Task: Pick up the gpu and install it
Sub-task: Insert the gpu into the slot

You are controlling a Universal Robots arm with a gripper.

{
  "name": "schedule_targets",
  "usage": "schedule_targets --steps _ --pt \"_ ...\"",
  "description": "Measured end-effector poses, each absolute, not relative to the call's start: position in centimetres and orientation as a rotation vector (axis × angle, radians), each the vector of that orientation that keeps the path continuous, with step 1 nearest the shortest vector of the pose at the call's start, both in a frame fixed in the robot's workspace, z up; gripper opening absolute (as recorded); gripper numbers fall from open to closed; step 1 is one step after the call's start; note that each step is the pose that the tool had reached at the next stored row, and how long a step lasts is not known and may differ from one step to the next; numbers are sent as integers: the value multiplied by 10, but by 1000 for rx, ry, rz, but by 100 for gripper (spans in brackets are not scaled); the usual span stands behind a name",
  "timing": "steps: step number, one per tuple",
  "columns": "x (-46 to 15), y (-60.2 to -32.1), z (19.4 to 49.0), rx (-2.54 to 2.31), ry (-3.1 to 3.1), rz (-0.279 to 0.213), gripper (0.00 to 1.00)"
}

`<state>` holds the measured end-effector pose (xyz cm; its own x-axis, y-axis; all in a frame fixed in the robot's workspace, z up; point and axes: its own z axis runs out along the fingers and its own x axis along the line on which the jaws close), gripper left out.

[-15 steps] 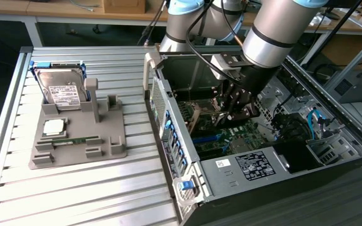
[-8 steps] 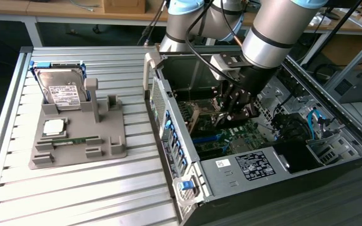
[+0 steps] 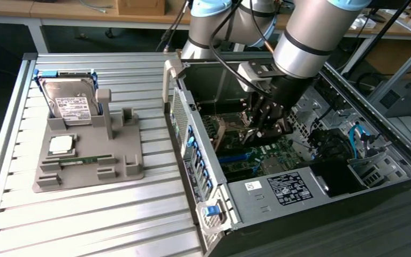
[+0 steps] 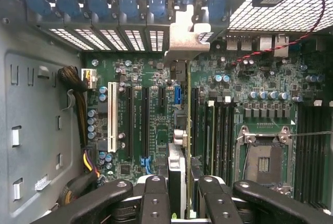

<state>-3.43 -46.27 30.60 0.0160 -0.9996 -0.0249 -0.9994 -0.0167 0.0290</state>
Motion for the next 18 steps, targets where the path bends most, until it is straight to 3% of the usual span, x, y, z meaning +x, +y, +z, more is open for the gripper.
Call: schedule_targets --steps 18 --pt "-41 -463 303 2237 -2201 -60 27"
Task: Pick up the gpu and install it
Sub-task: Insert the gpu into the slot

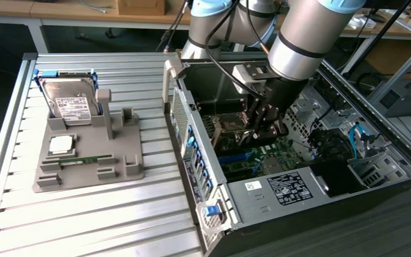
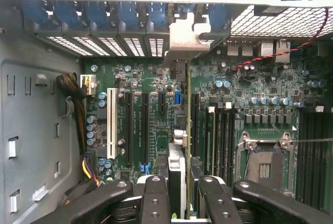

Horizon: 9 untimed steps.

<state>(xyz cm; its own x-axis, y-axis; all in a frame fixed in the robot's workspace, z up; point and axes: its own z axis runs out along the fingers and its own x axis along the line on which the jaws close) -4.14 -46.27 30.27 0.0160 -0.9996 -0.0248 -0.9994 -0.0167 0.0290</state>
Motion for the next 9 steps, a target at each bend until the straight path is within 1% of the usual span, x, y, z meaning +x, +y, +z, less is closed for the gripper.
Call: schedule_targets --steps 9 --pt "-42 -462 293 2234 -2204 -60 27"
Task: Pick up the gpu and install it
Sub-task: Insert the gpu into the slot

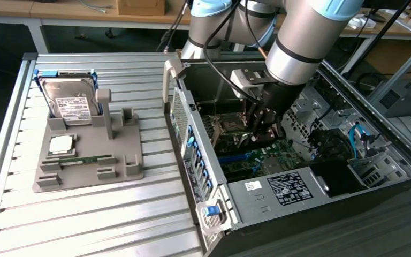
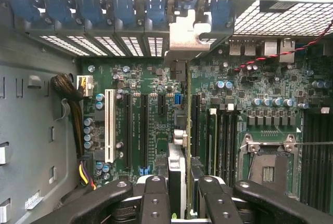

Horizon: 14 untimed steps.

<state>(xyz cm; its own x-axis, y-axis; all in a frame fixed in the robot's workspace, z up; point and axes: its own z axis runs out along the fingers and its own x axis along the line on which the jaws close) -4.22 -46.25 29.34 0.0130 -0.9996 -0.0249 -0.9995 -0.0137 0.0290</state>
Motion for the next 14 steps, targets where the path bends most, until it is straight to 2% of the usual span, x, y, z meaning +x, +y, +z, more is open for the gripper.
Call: schedule_targets --steps 14 --pt "-42 -462 288 2233 -2204 -60 27"
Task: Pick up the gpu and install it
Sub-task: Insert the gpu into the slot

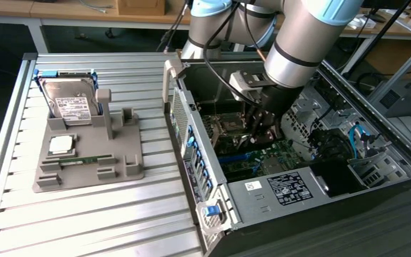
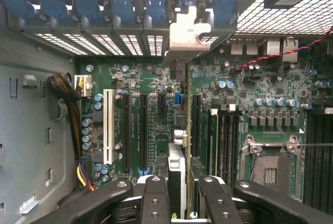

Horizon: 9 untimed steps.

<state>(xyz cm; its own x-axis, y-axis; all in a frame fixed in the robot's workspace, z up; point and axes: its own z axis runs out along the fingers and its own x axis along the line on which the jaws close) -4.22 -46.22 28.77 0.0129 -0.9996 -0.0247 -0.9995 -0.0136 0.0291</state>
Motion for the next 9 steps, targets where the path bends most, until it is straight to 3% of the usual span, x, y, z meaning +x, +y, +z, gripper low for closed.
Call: schedule_targets --steps 9 --pt "-43 -461 284 2233 -2204 -60 27"
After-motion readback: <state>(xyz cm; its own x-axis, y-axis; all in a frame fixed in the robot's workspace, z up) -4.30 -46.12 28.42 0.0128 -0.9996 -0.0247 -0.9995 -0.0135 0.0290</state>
